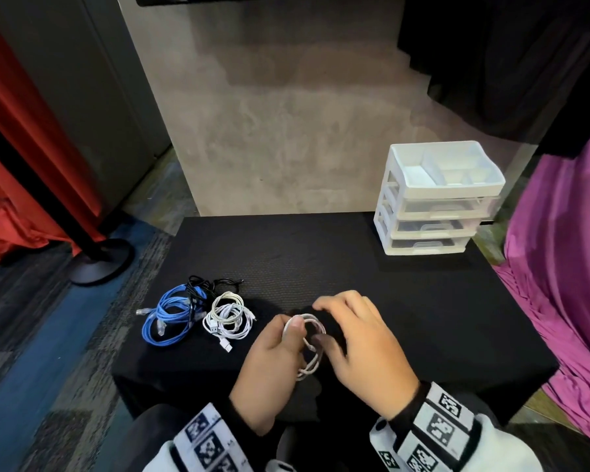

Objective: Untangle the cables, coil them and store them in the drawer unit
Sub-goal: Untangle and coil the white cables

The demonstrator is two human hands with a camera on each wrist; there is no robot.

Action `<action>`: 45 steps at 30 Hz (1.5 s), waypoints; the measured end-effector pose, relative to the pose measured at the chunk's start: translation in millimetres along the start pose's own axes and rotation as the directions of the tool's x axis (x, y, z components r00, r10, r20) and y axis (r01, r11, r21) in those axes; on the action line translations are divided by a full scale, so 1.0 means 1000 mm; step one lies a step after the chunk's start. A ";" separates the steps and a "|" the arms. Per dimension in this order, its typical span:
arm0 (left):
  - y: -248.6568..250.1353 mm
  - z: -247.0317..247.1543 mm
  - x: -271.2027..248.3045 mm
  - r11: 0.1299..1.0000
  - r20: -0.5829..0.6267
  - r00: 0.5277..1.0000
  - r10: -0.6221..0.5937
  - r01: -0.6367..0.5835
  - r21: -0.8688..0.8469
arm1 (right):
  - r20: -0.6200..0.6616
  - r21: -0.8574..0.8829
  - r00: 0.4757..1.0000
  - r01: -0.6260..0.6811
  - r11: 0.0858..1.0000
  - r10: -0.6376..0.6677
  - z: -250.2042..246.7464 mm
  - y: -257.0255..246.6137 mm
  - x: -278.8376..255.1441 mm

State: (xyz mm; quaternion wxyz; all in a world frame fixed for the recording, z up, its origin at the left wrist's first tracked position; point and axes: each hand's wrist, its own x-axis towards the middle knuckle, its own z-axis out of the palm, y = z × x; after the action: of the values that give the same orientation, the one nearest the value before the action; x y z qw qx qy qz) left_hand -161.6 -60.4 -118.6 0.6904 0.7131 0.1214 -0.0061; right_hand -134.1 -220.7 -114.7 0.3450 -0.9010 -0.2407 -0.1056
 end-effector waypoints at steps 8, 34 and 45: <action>0.004 -0.003 0.000 0.997 -0.002 0.998 0.058 -0.058 -0.050 | 0.021 0.331 0.998 -0.067 0.941 0.063 0.015 -0.005 -0.013; 0.012 -0.001 0.000 0.994 0.197 0.980 0.031 -0.009 -0.110 | -0.214 0.385 0.929 -0.205 0.900 0.303 0.002 0.008 -0.004; 0.000 -0.001 0.003 0.928 0.136 0.957 0.257 -0.283 0.241 | -0.033 0.166 0.990 -0.129 0.978 0.136 0.001 0.005 -0.012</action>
State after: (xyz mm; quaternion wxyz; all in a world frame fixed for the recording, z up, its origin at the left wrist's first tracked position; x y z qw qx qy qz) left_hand -159.3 -58.6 -119.4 0.5912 0.8055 -0.0153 0.0368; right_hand -142.2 -227.7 -123.2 0.4293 -0.8812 -0.1801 -0.0824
